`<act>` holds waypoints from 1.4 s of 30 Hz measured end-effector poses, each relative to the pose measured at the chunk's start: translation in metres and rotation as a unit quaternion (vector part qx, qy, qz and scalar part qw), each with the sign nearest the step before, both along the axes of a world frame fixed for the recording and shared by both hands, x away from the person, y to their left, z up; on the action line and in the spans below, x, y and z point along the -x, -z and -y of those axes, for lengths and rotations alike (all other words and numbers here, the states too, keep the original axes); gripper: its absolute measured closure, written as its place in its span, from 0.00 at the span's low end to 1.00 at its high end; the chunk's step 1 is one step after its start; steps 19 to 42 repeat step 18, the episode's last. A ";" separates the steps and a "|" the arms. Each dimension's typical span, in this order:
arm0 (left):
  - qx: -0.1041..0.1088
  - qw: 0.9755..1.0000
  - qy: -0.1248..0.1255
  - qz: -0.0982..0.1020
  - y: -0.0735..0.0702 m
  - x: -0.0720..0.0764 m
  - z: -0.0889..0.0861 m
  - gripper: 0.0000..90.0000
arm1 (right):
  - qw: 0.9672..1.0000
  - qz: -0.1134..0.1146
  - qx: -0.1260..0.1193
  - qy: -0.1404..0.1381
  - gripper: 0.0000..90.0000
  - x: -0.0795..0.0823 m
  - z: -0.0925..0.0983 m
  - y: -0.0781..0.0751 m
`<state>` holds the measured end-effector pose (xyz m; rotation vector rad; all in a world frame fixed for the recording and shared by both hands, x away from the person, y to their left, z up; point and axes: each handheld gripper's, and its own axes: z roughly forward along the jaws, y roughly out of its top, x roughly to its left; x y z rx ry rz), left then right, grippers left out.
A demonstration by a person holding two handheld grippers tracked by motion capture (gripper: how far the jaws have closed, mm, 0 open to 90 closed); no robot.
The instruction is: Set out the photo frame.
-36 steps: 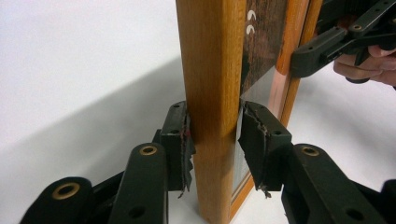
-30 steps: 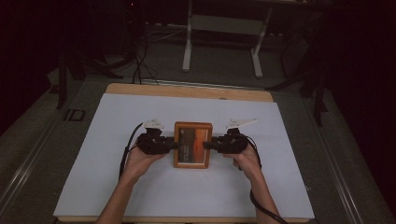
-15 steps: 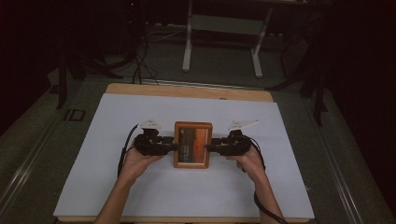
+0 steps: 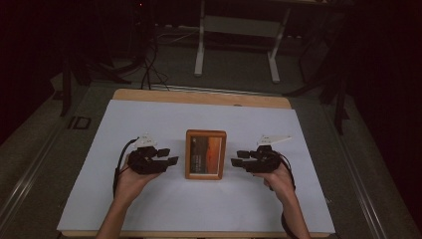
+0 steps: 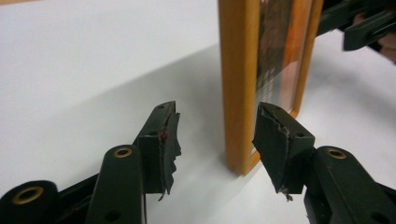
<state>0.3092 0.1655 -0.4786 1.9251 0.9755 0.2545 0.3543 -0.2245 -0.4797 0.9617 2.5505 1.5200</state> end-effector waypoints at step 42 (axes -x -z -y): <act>-0.074 0.995 -0.062 0.014 0.039 0.030 -0.014 0.50 | 0.995 -0.011 0.031 0.092 0.40 0.030 0.037 0.043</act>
